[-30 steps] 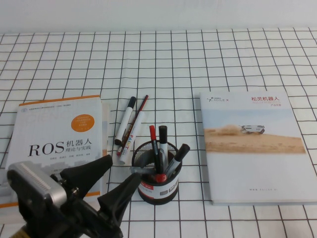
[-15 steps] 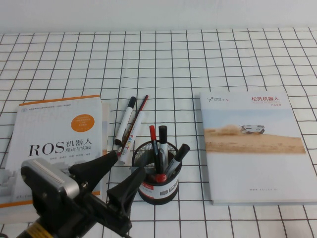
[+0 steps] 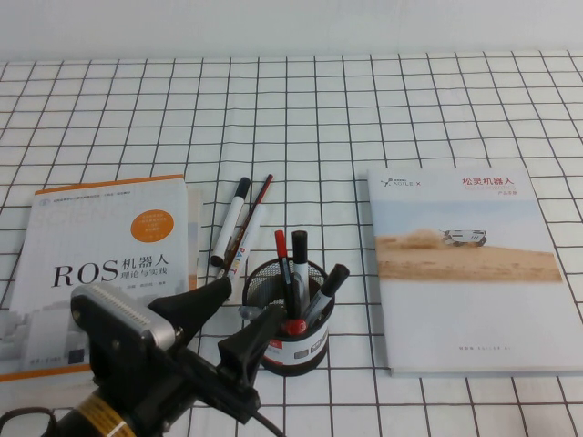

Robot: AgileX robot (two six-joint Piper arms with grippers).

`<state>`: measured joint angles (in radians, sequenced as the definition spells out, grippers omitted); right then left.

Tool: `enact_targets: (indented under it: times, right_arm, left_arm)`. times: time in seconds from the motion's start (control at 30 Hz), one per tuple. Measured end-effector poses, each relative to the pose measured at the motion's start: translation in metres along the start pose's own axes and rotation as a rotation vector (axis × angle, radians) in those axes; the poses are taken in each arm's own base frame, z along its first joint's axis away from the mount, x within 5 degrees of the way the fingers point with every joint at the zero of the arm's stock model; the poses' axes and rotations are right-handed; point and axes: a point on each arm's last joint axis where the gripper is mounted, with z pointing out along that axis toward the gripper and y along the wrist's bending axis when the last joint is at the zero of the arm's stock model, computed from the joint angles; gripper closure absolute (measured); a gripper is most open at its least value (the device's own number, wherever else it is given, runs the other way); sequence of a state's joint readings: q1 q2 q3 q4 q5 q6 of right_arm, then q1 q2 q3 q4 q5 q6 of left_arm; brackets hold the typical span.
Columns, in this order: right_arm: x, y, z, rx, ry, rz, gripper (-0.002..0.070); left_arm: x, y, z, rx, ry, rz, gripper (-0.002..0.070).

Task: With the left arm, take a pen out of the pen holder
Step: 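Take a marker out of the pen holder and lay it on the table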

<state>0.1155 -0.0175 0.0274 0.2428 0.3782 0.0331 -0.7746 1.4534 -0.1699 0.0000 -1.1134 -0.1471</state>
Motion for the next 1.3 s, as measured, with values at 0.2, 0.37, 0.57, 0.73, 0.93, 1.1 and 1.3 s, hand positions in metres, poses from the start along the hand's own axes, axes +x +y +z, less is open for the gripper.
enact_targets:
  times: [0.2, 0.37, 0.57, 0.73, 0.93, 1.1, 1.3]
  right_arm:
    - [0.0, 0.0, 0.0, 0.0, 0.0, 0.0, 0.0688]
    - [0.0, 0.0, 0.0, 0.0, 0.0, 0.0, 0.0688]
    - [0.0, 0.0, 0.0, 0.0, 0.0, 0.0, 0.0688]
    - [0.0, 0.0, 0.0, 0.0, 0.0, 0.0, 0.0688]
    - [0.0, 0.0, 0.0, 0.0, 0.0, 0.0, 0.0688]
    - [0.0, 0.0, 0.0, 0.0, 0.0, 0.0, 0.0688]
    - [0.0, 0.0, 0.0, 0.0, 0.0, 0.0, 0.0688]
  left_arm:
    - [0.0063, 0.0009, 0.0048, -0.003, 0.023, 0.002, 0.0202]
    - [0.0078, 0.0006, 0.0092, 0.001, 0.028, 0.004, 0.0202]
    - [0.0079, 0.0007, 0.0099, 0.002, 0.027, 0.004, 0.0219]
    - [0.008, 0.0005, 0.0105, 0.003, 0.028, 0.013, 0.0309]
    - [0.008, 0.0005, 0.0105, 0.003, 0.028, 0.014, 0.0407]
    - [0.008, 0.0005, 0.0105, 0.003, 0.028, 0.022, 0.0445]
    - [0.008, 0.0005, 0.0105, 0.004, 0.028, 0.026, 0.049]
